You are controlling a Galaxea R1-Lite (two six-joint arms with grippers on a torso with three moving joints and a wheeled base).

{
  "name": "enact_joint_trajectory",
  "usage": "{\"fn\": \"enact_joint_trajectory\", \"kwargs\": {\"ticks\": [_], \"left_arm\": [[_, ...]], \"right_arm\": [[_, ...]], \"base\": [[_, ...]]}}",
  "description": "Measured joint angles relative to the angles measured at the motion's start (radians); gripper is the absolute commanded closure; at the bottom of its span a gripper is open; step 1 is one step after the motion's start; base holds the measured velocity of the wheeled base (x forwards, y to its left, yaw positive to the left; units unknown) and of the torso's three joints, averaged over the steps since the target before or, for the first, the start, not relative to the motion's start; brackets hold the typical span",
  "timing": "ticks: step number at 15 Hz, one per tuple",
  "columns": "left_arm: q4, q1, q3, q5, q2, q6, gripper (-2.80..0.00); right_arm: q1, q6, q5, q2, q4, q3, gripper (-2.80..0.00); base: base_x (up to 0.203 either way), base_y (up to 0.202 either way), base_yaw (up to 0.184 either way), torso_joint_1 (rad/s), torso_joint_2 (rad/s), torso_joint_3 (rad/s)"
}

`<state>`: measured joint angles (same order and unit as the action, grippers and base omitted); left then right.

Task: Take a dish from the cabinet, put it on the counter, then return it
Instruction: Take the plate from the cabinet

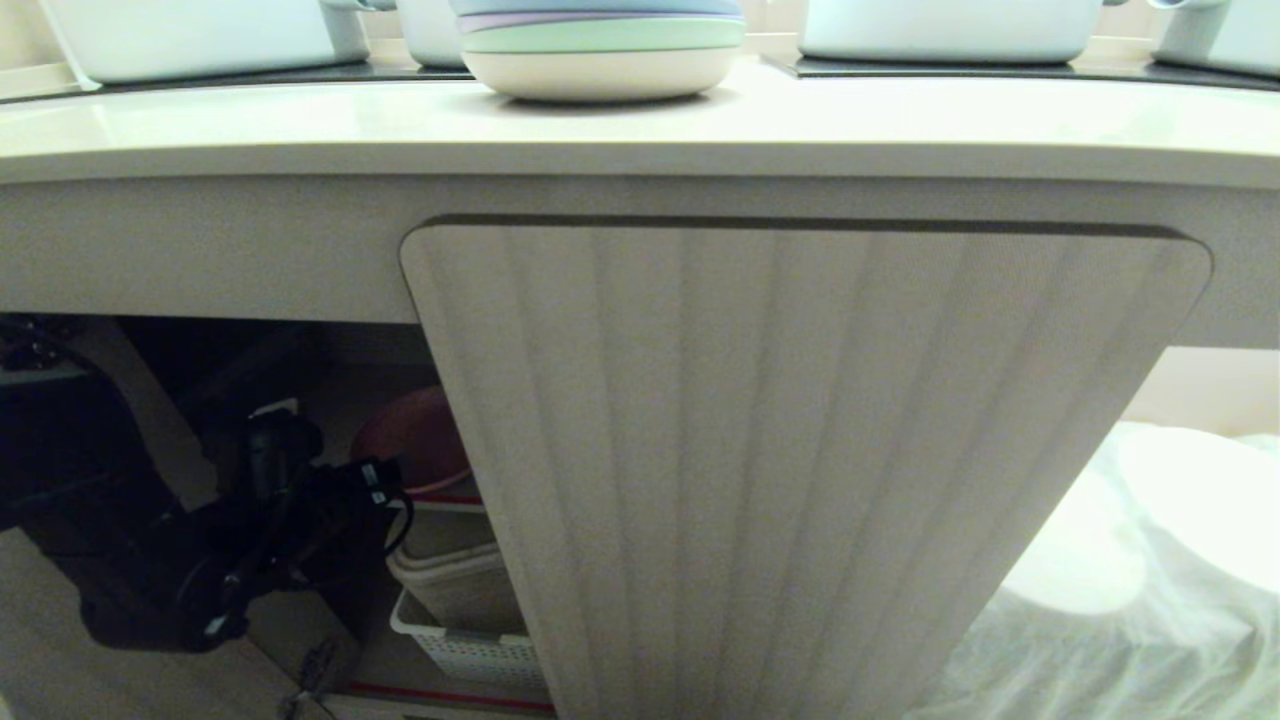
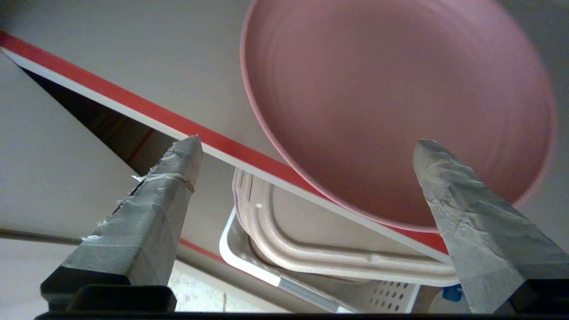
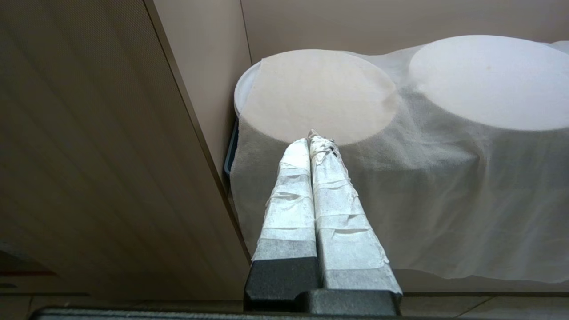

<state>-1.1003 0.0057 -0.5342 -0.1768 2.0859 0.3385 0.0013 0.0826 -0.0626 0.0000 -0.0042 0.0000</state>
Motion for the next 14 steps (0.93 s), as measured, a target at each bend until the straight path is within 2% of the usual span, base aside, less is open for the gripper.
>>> {"fn": "enact_joint_trajectory", "kwargs": {"ticks": [14], "left_arm": [[0.218,0.005,-0.173,0.0,0.04,0.004,-2.8]], "right_arm": [[0.0,0.0,0.0,0.0,0.0,0.0,0.0]], "base": [[0.0,0.0,0.0,0.0,0.0,0.0]]}}
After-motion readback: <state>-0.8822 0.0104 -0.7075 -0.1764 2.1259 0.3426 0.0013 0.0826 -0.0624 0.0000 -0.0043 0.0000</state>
